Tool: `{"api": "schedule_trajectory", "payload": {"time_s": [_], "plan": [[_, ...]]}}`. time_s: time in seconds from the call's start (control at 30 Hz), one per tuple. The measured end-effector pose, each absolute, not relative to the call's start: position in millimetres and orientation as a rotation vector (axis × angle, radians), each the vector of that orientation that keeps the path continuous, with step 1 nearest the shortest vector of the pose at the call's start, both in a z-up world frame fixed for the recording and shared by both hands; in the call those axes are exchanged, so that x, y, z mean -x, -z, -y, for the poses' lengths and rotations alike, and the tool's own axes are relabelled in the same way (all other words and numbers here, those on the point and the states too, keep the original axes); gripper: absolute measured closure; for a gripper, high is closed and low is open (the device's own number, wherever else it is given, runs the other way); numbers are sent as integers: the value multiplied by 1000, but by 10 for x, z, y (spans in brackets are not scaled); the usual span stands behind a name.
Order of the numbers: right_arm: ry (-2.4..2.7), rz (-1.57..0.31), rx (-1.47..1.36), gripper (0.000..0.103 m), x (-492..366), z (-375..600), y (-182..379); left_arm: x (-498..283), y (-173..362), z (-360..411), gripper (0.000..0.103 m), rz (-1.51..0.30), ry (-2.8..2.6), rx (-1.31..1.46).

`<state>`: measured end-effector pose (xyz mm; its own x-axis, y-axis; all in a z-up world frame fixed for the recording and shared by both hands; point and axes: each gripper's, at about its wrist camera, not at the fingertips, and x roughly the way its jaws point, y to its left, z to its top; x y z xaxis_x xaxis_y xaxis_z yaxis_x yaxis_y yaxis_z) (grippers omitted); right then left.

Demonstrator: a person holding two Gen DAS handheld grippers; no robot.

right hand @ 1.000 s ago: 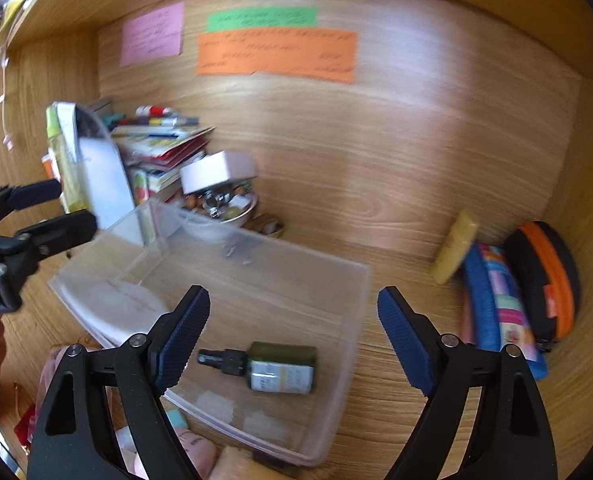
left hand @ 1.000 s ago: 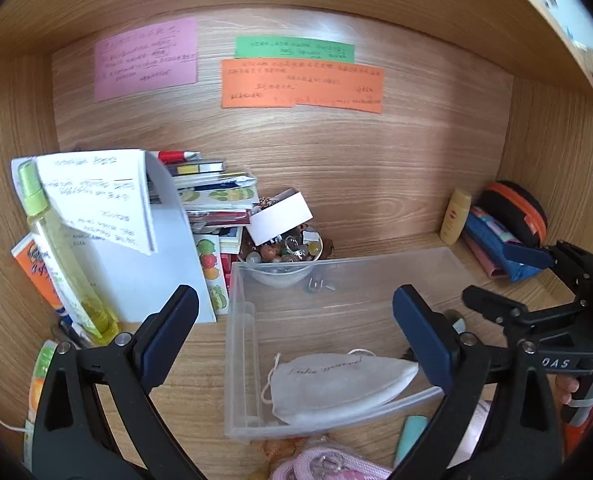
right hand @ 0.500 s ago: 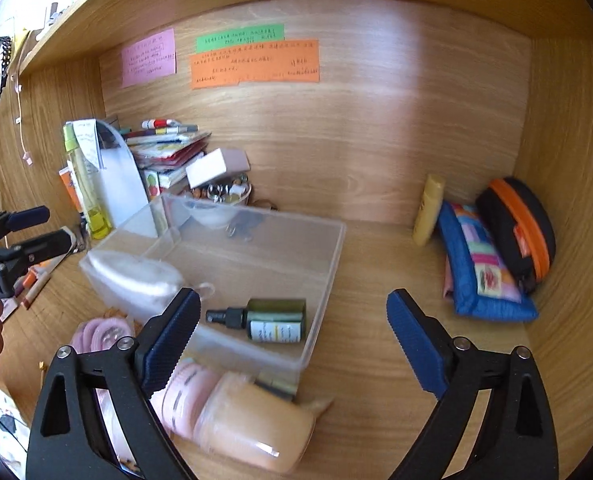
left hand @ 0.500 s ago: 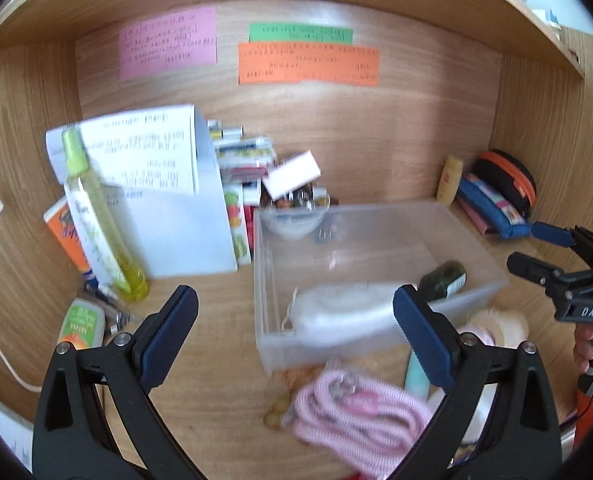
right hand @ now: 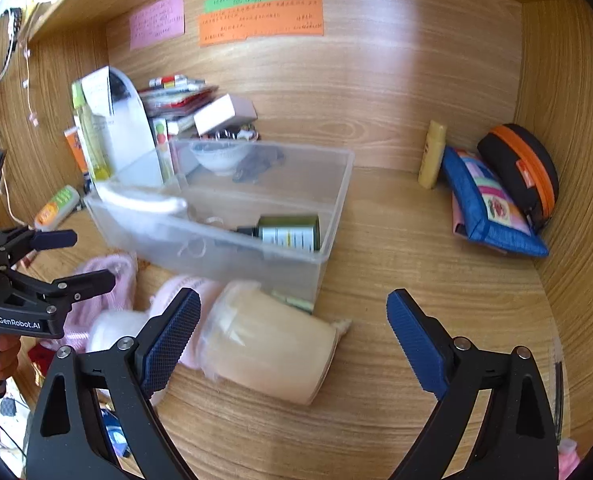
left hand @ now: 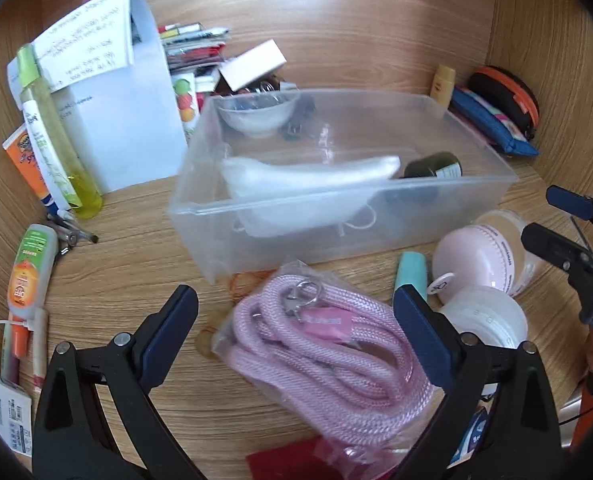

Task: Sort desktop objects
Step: 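Move the right gripper to the cream jar and grasp it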

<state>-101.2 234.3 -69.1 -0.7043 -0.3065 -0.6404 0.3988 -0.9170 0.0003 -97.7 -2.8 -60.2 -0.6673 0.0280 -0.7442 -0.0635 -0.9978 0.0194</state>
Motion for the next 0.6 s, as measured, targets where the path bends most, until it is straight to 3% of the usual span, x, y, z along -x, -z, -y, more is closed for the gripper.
{"api": "schedule_trajectory", "payload": {"time_s": [0.6], "plan": [[2562,-304,-952,9,920,-2341,814,736,713,349,3,-194,-2844,1325]]}}
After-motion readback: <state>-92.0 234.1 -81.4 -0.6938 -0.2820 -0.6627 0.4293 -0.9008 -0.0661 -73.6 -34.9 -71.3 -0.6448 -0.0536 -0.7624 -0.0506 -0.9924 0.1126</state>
